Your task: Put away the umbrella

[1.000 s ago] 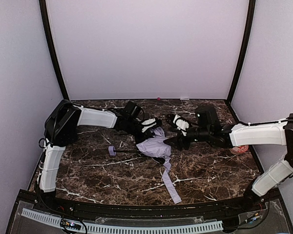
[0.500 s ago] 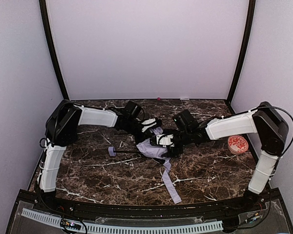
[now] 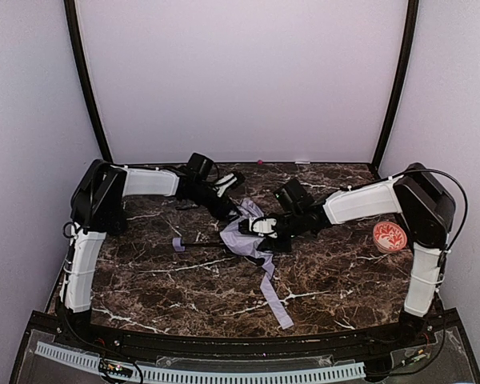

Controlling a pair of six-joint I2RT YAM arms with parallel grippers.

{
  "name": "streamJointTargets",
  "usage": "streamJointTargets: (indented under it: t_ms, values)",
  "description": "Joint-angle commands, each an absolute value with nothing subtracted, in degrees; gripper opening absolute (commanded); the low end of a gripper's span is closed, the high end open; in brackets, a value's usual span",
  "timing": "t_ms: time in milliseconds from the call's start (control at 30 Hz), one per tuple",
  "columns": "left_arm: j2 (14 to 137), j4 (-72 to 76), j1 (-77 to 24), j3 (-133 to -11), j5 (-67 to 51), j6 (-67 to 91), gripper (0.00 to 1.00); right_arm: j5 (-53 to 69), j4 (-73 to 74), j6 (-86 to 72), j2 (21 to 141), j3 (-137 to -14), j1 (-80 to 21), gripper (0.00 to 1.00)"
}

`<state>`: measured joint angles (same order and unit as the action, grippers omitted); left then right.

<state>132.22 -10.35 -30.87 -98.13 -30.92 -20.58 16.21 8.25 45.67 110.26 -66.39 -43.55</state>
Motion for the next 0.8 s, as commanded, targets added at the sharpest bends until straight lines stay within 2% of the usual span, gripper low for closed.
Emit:
streamJointTargets:
  t_ms: [0, 167, 233, 333, 433, 500, 633, 767]
  values:
    - [119.33, 0.93, -26.39, -89.96, -21.31, -11.96, 0.68, 25.12, 14.06, 35.01, 110.15, -67.97, -40.34, 0.17]
    - [102.67, 11.63, -26.94, -72.60, -16.88, -11.49, 0.69, 34.27, 14.05, 26.51, 106.79, -69.75, -36.41, 0.05]
    - [97.32, 12.43, -29.44, -67.06, -14.75, -13.89, 0.62, 37.16, 14.25, 23.65, 105.14, -70.98, -35.74, 0.05]
    - [90.64, 9.99, -36.63, -61.60, -12.09, -21.54, 0.44, 40.00, 12.97, 17.65, 103.13, -72.42, -34.54, 0.01]
    - [86.74, 11.93, -43.49, -54.54, -16.38, -24.62, 0.39, 40.69, 11.21, 11.66, 102.24, -73.75, -33.15, 0.00]
    - [86.57, 14.85, -46.53, -51.07, -18.42, -24.48, 0.43, 40.19, 10.83, 9.20, 101.96, -74.52, -32.96, 0.00]
    - [87.84, 19.37, -52.01, -47.90, -15.00, -28.07, 0.65, 41.32, 8.74, 3.52, 100.84, -75.30, -32.88, 0.00]
    - [87.30, 27.81, -56.33, -45.22, -8.86, -37.11, 0.69, 42.30, 5.40, -0.47, 98.78, -73.99, -32.99, 0.00]
